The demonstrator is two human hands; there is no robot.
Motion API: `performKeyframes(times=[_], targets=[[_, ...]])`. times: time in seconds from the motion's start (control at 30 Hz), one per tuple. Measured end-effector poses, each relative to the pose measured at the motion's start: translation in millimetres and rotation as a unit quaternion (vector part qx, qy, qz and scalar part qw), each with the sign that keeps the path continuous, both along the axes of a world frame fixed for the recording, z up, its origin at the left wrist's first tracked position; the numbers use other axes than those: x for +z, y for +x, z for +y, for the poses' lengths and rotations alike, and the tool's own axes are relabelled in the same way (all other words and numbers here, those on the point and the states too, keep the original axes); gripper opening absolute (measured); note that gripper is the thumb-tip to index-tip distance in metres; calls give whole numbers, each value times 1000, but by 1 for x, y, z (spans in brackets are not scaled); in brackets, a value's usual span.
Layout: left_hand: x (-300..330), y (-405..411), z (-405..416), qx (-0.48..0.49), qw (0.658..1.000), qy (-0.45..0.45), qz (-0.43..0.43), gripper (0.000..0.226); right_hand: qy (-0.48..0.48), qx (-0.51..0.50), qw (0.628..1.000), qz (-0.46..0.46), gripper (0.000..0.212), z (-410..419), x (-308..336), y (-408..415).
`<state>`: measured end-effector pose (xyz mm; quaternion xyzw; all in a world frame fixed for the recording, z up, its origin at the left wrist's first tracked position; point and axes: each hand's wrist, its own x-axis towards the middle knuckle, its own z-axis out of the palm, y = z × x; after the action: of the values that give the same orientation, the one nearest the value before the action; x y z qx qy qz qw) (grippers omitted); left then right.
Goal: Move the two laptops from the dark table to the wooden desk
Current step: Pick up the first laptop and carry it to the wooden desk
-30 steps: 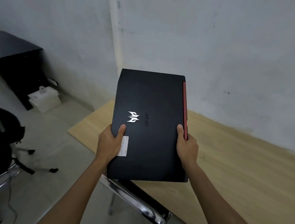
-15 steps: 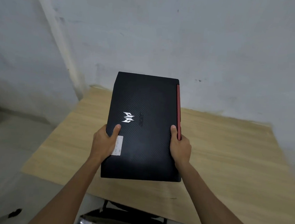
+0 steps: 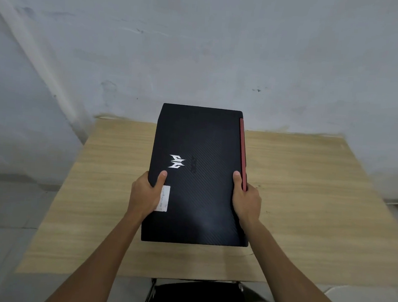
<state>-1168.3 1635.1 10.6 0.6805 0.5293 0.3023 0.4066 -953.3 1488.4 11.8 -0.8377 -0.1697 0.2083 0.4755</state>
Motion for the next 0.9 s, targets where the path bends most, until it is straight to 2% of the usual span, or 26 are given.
performKeyframes(times=[0.23,0.53,0.9], targets=[[5,11,-6,-11,1000,8,5,38,6,-1,1000,0,70,-10,-1,10],[15,3,0,-2,1000,27,10,37,19,5,1000,-12,65,-2,10,5],[21,-52,48,-24,999,36,0,40,17,-7,1000,-21,69,38,18,-56]])
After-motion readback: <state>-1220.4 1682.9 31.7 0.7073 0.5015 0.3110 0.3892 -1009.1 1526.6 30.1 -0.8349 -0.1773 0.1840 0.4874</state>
